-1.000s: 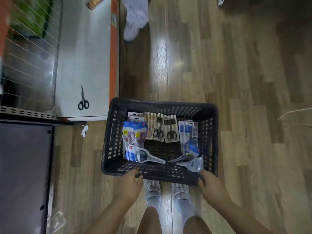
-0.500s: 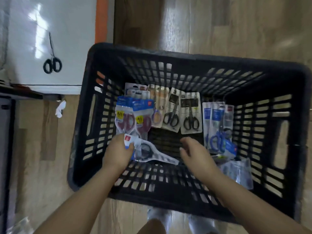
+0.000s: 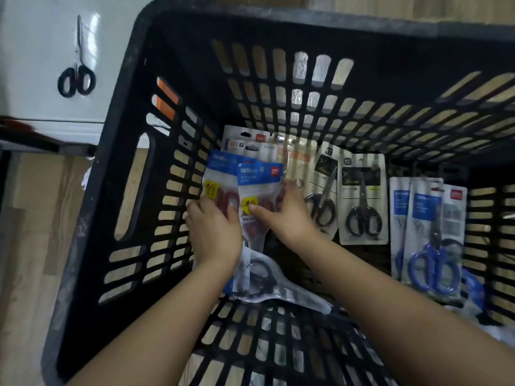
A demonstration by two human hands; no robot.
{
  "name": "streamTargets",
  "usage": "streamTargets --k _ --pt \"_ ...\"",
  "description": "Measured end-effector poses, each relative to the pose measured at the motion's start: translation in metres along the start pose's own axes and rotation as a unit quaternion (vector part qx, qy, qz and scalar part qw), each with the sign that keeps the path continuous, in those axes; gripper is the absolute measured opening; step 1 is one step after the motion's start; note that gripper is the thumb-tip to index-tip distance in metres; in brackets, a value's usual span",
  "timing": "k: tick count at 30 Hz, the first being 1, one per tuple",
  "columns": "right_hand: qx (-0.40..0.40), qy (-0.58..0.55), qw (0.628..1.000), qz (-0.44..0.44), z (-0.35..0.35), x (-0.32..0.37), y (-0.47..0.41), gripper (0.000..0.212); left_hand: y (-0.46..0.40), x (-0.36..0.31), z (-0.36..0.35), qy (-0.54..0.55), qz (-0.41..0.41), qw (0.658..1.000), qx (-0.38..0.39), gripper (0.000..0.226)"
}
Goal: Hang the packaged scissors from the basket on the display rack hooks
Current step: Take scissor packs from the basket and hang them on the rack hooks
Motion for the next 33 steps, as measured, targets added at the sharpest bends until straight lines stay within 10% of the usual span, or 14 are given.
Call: streamTargets --k 14,23,33 --pt "0.006 -0.167 0.983 -0.072 0.008 -0.018 0.002 0.063 0.002 0.005 0.011 0.171 -0.005 0.985 0.024 0.033" --pt "0.028 -0.18 0.98 -0.084 0.019 -0.017 0.036 0.02 0.009 -0.012 0.009 0.3 -0.034 0.939 0.162 0.018" --pt "-0.077 -0.112 0.99 -0.035 0.068 0.113 0.115 0.009 0.066 -0.067 0.112 0.332 -0.047 0.933 0.132 0.026"
Point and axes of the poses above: each hand's wrist, its own y-axis away from the middle knuckle, its own z-axis out of the back of the hand, x = y × z, the point moved 6 cm from there along -y, towards the middle knuckle, and after that the axes turned 15 degrees about x, right-handed, at the moved point
